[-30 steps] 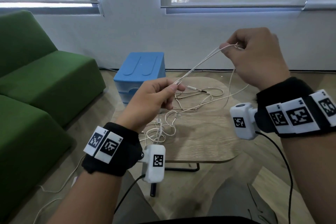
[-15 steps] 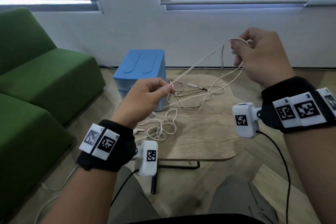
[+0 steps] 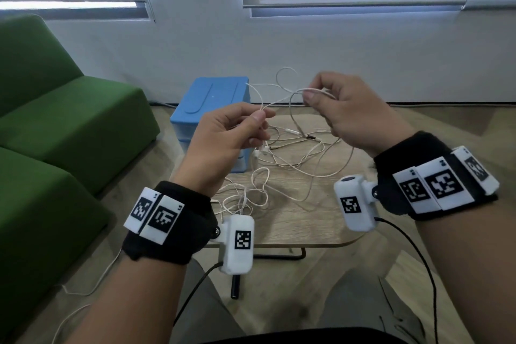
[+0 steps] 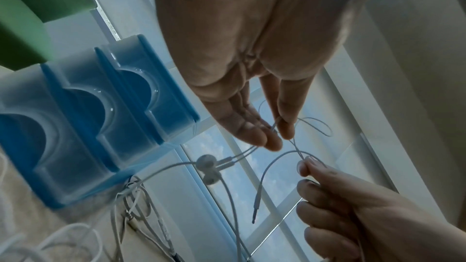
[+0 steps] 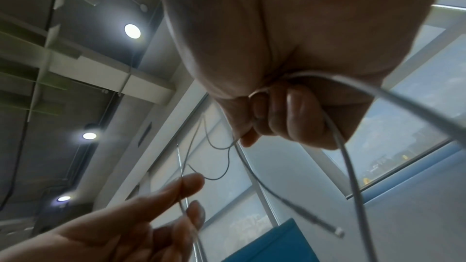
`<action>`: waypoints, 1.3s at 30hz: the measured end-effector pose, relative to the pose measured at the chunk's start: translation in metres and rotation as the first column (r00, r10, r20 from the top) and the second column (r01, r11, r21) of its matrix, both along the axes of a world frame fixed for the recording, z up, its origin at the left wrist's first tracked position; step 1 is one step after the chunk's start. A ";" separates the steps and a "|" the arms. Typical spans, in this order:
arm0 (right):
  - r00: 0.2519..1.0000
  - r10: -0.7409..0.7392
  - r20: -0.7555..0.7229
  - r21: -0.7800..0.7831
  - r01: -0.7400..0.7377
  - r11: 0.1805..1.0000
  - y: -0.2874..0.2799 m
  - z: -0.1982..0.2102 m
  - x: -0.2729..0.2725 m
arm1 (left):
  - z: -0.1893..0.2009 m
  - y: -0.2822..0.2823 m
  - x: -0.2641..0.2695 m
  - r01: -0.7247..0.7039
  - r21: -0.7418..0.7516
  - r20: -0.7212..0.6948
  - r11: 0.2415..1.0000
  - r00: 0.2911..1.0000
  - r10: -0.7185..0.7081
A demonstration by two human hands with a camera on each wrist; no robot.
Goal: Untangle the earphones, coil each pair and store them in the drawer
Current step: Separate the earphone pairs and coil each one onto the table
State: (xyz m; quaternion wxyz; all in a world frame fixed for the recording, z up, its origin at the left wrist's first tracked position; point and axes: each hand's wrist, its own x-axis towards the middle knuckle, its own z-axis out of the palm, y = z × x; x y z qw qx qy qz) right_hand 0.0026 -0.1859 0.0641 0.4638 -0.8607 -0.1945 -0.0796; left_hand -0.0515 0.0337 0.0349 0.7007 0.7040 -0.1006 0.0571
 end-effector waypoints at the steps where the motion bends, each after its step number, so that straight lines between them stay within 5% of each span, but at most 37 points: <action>1: 1.000 0.016 -0.009 -0.006 -0.016 1.000 0.002 -0.001 -0.002 | -0.001 -0.001 0.000 0.010 -0.018 0.000 1.000 1.000 -0.010; 10: 0.998 0.042 -0.050 -0.062 -0.045 0.997 0.005 -0.005 -0.003 | 0.002 0.000 -0.003 0.058 -0.210 0.002 0.976 0.998 -0.059; 14: 0.997 -0.083 -0.002 -0.021 0.083 0.996 -0.002 -0.002 0.005 | 0.004 0.004 -0.002 -0.026 -0.048 0.005 0.999 1.000 0.026; 21: 0.964 -0.244 -0.108 0.289 0.265 0.920 -0.019 0.027 0.020 | -0.003 0.008 0.003 -0.122 0.105 -0.097 0.987 0.986 0.132; 29: 0.970 -0.220 0.100 0.023 0.219 0.975 -0.009 0.046 0.033 | 0.003 -0.014 0.008 0.012 0.029 -0.077 0.999 0.997 -0.010; 33: 0.945 -0.257 0.202 -0.147 0.288 0.946 -0.003 0.044 0.043 | 0.000 -0.022 0.015 0.121 0.117 -0.136 0.986 0.985 -0.105; 39: 0.943 -0.327 0.061 -0.199 0.333 0.922 0.003 0.012 0.050 | -0.020 -0.022 0.015 0.232 0.242 -0.272 0.942 0.948 -0.164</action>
